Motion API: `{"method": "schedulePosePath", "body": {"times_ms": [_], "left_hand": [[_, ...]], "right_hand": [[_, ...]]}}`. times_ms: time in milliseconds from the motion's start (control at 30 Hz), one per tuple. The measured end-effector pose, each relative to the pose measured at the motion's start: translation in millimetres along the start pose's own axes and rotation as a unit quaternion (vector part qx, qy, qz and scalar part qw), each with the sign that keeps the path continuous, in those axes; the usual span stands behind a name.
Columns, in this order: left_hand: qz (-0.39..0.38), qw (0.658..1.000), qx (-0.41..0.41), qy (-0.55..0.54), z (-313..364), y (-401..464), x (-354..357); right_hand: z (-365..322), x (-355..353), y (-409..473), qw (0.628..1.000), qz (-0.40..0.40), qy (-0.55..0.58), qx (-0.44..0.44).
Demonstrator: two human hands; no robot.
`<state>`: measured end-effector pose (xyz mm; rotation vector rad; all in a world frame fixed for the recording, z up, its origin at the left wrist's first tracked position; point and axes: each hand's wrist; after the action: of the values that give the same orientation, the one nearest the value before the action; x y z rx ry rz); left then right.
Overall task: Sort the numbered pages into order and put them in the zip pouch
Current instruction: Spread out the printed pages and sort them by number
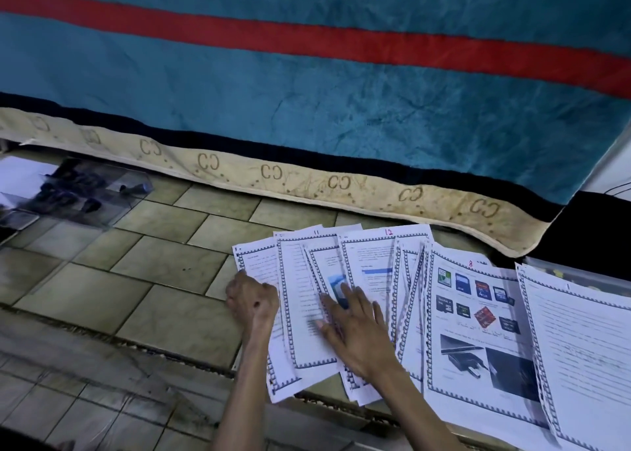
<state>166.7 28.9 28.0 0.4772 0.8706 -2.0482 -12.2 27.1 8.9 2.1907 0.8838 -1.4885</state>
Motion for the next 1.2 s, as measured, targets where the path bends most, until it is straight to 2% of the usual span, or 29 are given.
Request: {"method": "schedulePosePath", "body": {"times_ms": [133,233,333,533,600,633,700,833,900,1000,1100,1200], "left_hand": [[-0.037,0.995,-0.044,-0.079,3,5,-2],[-0.011,0.997,0.002,-0.076,8,5,-6],[0.015,0.991,0.033,-0.125,16,7,-12],[-0.031,0.979,0.029,-0.202,19,13,-15],[-0.104,0.966,-0.013,-0.238,8,8,-16],[-0.138,0.960,-0.030,-0.242,0,6,-15],[-0.158,0.964,-0.047,-0.207,-14,5,-14],[-0.137,0.971,-0.041,-0.189,-12,1,-26],[-0.102,0.978,-0.031,-0.180,1,-4,-42],[-0.024,0.986,0.014,-0.163,24,-16,-74],[0.021,0.982,0.115,-0.145,46,-39,-106],[-0.005,0.953,0.236,-0.191,70,-74,-130]], "right_hand": [[1,24,6,0.999,-0.026,-0.037,0.005],[2,29,8,0.999,-0.024,-0.040,0.009],[1,26,11,0.999,-0.026,-0.033,0.006],[0,23,15,1.000,-0.024,-0.010,0.011],[1,23,16,1.000,-0.024,-0.010,0.011],[2,24,17,1.000,-0.021,-0.011,0.010],[3,24,17,1.000,-0.016,-0.019,0.007],[1,29,17,0.999,-0.010,-0.031,0.005],[0,28,17,1.000,-0.009,-0.029,0.007],[-1,28,16,1.000,-0.008,-0.026,0.004],[-2,25,18,1.000,-0.016,-0.003,0.000],[2,11,17,0.997,-0.018,0.074,-0.012]]}}
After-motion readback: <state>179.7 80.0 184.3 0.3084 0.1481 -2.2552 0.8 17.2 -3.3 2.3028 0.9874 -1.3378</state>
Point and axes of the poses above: each hand's wrist, its own y-axis towards the middle knuckle, its own x-axis out of the palm, z = x × y, and after that the axes turned 11 degrees about -x, right-handed
